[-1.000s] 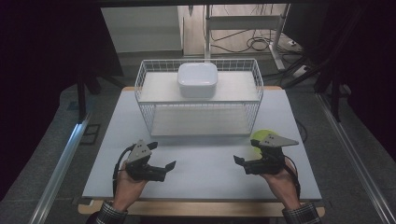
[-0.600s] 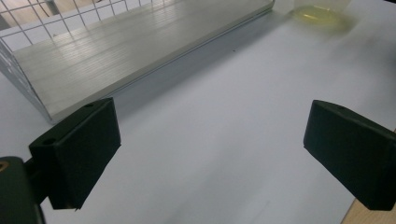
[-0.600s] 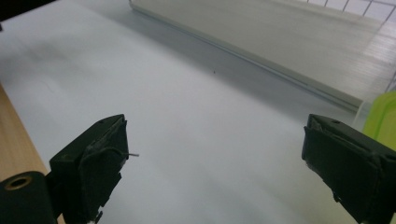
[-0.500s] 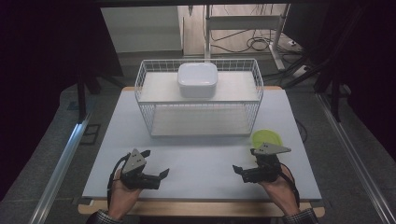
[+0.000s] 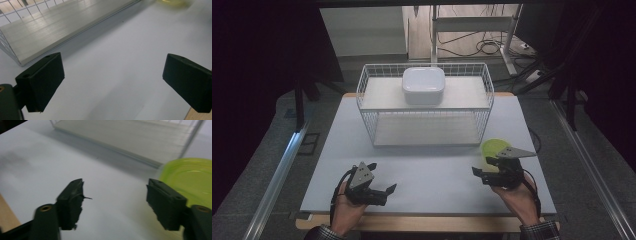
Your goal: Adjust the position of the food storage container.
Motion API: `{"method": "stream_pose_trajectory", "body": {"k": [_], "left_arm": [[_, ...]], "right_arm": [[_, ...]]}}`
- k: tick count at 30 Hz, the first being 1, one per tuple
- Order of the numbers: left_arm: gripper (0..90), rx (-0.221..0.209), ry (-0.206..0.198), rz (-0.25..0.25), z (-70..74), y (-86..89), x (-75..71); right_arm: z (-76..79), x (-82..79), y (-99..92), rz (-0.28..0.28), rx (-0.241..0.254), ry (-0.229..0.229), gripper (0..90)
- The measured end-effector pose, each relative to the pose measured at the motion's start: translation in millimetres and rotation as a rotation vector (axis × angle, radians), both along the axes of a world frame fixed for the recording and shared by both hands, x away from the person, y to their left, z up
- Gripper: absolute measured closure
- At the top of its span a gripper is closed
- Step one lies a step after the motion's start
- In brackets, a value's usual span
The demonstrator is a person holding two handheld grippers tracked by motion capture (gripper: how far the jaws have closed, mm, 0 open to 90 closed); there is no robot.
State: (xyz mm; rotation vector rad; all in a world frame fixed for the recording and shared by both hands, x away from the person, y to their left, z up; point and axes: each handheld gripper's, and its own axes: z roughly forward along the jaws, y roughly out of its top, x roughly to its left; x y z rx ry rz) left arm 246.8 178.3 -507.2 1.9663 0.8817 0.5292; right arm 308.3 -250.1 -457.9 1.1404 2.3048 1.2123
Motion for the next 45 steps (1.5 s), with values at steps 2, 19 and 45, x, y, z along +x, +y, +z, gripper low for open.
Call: {"method": "stream_pose_trajectory", "body": {"k": [2,19,45], "left_arm": [[3.3,0.003,0.003,0.0,-0.8,0.0,0.7],[3.6,0.023,0.022,0.003,-4.8,-2.6,2.3],[4.0,0.037,0.039,-0.013,-9.0,-6.3,4.5]], "right_arm": [[1.9,2.4,-6.7,-0.019,0.005,-0.007,43.5],[10.1,28.7,-43.3,-0.131,-0.031,-0.017,84.7],[-15.7,85.6,-96.9,-0.339,-0.081,0.007,89.6]]}}
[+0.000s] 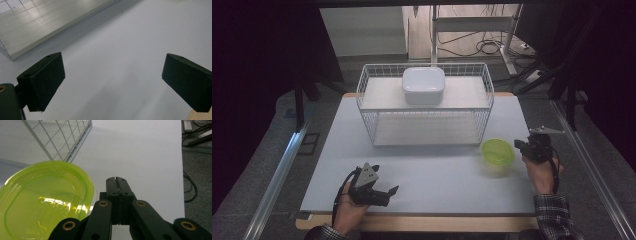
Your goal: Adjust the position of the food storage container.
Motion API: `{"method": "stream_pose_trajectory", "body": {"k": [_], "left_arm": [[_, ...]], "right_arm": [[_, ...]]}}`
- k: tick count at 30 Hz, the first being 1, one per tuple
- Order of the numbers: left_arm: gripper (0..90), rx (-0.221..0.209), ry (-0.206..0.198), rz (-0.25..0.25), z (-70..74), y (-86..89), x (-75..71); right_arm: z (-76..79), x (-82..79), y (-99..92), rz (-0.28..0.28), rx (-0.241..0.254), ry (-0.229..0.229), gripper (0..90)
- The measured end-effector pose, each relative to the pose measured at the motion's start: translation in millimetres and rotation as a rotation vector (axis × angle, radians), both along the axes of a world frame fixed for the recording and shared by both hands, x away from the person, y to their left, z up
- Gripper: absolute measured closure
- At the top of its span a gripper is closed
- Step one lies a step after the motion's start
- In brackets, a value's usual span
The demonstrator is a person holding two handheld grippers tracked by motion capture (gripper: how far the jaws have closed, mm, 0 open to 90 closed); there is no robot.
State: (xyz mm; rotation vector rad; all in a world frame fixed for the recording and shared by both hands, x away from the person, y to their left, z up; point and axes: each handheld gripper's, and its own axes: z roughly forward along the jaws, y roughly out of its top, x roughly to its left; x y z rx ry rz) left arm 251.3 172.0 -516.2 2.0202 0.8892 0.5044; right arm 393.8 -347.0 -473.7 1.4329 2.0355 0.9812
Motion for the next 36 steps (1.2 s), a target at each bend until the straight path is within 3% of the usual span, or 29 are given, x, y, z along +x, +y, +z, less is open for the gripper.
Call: {"method": "stream_pose_trajectory", "body": {"k": [16,36], "left_arm": [[4.1,0.024,0.004,-0.021,-2.0,-3.9,-0.5],[4.1,0.044,0.002,-0.036,-2.6,-6.2,-1.3]], "right_arm": [[-7.5,-1.1,20.0,0.055,0.006,0.049,89.4],[-11.2,-27.0,68.7,0.195,0.064,0.107,89.3]]}}
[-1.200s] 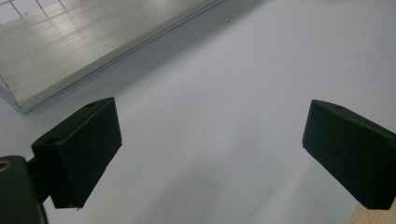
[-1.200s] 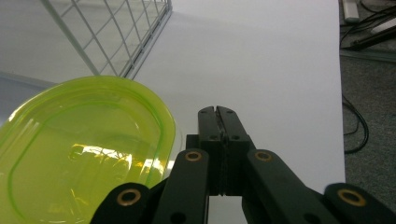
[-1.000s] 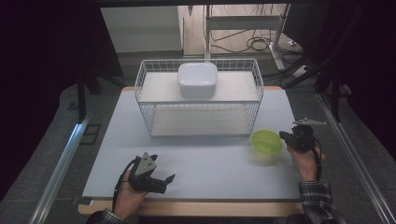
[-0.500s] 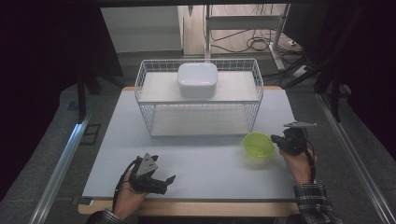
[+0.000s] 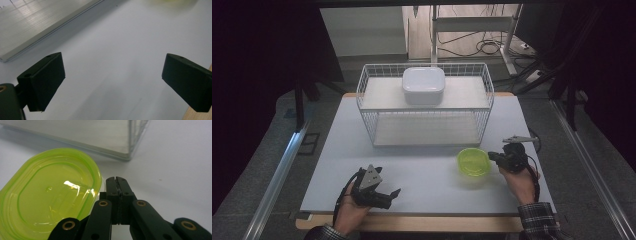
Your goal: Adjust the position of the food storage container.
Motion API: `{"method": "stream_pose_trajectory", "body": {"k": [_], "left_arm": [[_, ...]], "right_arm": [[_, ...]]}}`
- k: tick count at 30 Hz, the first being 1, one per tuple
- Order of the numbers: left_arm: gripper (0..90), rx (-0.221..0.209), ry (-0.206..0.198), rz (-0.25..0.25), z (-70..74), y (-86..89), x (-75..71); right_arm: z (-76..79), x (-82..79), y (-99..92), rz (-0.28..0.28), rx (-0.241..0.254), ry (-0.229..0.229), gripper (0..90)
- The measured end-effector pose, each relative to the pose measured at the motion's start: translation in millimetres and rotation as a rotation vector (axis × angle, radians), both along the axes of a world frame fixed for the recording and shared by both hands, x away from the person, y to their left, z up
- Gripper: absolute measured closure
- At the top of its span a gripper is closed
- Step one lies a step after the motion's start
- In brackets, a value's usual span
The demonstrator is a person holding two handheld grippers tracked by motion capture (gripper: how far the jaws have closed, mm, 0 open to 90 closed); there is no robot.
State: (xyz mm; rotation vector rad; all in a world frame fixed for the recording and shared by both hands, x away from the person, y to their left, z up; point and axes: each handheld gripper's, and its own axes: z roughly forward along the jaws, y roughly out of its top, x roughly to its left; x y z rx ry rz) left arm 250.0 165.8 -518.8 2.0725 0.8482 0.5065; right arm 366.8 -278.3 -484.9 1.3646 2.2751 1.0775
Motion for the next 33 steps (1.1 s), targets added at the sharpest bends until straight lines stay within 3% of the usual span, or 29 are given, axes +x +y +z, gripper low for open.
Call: {"method": "stream_pose_trajectory", "body": {"k": [6,12,18,33], "left_arm": [[4.1,0.001,0.003,-0.001,-0.3,0.0,-0.2],[4.1,0.008,0.006,-0.002,-0.5,-0.3,-0.5],[4.1,0.015,0.007,-0.005,-0.8,-1.3,-0.8],[4.1,0.028,0.014,-0.011,-2.6,-3.3,0.0]], "right_arm": [[1.0,-0.1,0.4,0.014,-0.034,-0.023,88.2],[-4.6,-12.7,-7.8,0.024,-0.055,0.016,88.9],[-12.4,-16.2,1.4,0.08,-0.046,0.059,88.9],[-20.9,-8.0,34.8,0.193,0.049,0.08,88.8]]}}
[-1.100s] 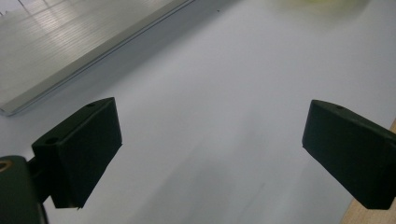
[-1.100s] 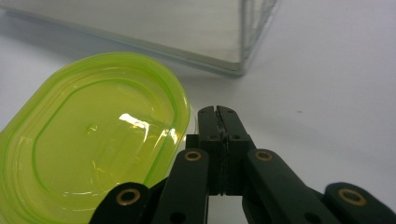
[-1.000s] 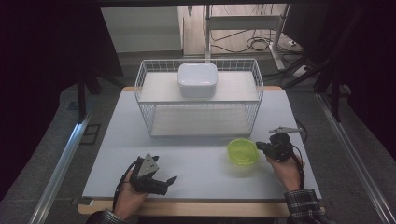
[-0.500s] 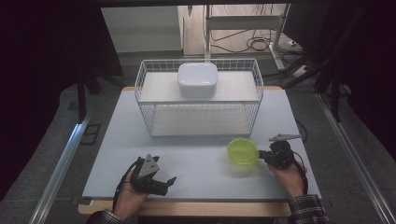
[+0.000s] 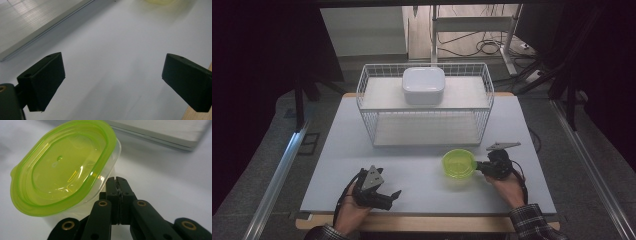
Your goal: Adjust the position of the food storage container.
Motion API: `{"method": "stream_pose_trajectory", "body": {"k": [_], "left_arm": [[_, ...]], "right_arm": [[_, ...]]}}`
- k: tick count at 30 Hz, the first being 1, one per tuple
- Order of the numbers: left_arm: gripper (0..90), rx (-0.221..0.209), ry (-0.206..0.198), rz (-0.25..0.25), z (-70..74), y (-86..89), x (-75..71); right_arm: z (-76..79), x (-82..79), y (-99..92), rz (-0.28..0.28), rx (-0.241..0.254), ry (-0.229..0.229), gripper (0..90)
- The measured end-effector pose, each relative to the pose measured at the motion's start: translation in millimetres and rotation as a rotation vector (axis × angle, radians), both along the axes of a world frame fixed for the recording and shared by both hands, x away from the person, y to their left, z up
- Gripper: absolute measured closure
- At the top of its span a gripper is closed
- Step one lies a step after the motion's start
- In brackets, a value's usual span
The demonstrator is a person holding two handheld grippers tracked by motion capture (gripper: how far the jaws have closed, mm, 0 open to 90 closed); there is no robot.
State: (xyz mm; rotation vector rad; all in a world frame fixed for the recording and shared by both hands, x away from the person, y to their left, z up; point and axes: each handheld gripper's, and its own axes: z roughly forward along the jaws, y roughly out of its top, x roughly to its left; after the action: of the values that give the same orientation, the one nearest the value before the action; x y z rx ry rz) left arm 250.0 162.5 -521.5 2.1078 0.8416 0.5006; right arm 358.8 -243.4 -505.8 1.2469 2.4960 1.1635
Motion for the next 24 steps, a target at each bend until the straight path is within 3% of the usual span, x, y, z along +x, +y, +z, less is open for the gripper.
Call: {"method": "stream_pose_trajectory", "body": {"k": [11,24], "left_arm": [[4.0,0.008,0.001,-0.004,-0.8,-1.6,0.1],[4.0,0.015,0.002,-0.008,-0.7,-2.4,-0.2]], "right_arm": [[-4.3,4.0,39.5,0.096,0.013,-0.003,88.4],[-9.7,3.7,68.2,0.15,0.046,0.026,88.4]]}}
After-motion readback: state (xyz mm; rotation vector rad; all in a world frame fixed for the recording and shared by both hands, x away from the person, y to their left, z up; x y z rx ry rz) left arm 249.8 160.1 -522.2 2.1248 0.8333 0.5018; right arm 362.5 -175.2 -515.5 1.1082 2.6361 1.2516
